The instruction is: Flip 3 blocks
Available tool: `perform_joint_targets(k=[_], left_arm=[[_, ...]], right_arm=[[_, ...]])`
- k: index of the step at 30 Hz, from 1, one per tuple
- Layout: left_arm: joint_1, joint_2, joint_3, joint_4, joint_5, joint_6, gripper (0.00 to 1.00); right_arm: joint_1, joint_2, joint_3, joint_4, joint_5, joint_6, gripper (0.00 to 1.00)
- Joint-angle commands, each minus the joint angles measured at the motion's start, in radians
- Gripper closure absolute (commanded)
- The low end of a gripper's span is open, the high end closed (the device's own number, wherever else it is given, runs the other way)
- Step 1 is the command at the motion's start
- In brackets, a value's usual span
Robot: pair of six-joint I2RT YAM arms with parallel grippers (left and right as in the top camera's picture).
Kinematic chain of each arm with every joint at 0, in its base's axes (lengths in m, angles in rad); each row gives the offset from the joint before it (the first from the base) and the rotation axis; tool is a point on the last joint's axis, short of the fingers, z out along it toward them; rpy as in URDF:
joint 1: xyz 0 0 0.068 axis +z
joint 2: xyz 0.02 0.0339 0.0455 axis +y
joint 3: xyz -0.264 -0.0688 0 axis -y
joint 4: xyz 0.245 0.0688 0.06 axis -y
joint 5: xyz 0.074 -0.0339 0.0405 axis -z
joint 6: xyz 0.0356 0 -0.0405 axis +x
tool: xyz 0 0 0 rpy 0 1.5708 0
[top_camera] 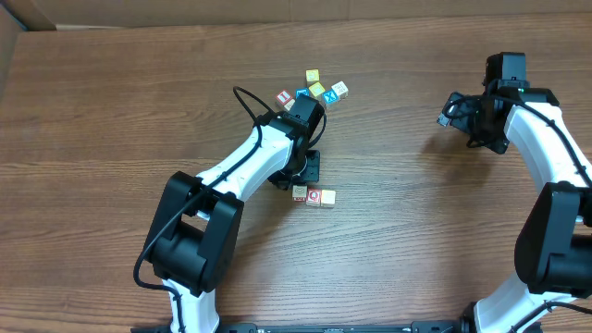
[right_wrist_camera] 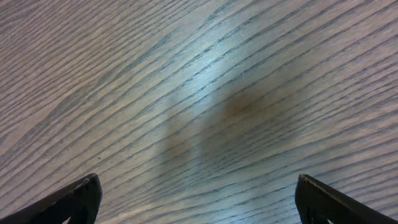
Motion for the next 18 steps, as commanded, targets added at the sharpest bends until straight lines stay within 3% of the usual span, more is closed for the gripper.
perform_joint_targets(k=[1,18], left_arm=[[-0.003,0.008,-0.004,-0.004,0.005,0.035,0.96],[-0.003,0.008,-0.004,-0.011,0.017,0.043,0.96]], right_arm=[[0.000,-0.001,0.009,0.005,0.003,-0.003,0.00],[0.000,-0.001,0.009,0.005,0.003,-0.003,0.00]])
